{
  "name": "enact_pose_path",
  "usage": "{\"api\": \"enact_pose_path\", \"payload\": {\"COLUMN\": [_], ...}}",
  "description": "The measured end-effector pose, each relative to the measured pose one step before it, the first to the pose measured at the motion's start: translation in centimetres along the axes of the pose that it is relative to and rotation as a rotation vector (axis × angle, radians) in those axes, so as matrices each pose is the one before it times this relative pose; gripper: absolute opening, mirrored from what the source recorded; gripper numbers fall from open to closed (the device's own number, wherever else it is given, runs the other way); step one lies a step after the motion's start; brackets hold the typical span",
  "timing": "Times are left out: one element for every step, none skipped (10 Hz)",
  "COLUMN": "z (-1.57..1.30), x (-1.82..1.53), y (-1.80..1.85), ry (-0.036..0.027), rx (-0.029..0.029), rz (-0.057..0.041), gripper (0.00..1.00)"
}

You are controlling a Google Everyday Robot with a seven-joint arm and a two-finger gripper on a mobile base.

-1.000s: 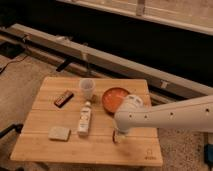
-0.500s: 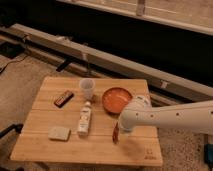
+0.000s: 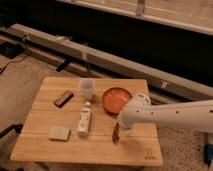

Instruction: Place the pepper in the ceramic cup

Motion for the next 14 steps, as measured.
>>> {"api": "enact_pose_path", "payload": {"z": [0.279,0.331,0.300,0.364,0.320,0.290,0.094,0.119,0.052,0.026,0.031,0.028,0.027,-0.013], "x": [-0.236,-0.259,-0.193,-0.132,-0.144,0.028,0.084,0.230,0.110,0.065,0.092,0.113,0.005,-0.030], "y": [-0.261,-0.284,-0.241,-0.152,-0.153,-0.149,-0.102,-0.054,0.001,0.009,0.050,0.086,0.085,0.098], "ry": [-0.00164,-0.00198,-0.00102,0.00157,0.00111,0.00111,0.00038,0.00218,0.00135,0.00191,0.00307,0.00350,0.00115,0.00254], "rx": [-0.00509,-0.00787,-0.00917,-0.01387,-0.01326,-0.01119,-0.00429,-0.00671,-0.00310,-0.00267,-0.00323,-0.00466,-0.00276,-0.00235], "rz": [-0.01894,-0.02389,-0.02302,-0.02391,-0.02316,-0.01995,-0.00814,-0.00940,-0.00166,-0.00026,0.00045,0.00322,0.00390,0.00517], "gripper": [0.61,0.61,0.61,0.61,0.61,0.61,0.61,0.61,0.61,0.61,0.61,0.61,0.61,0.61]}}
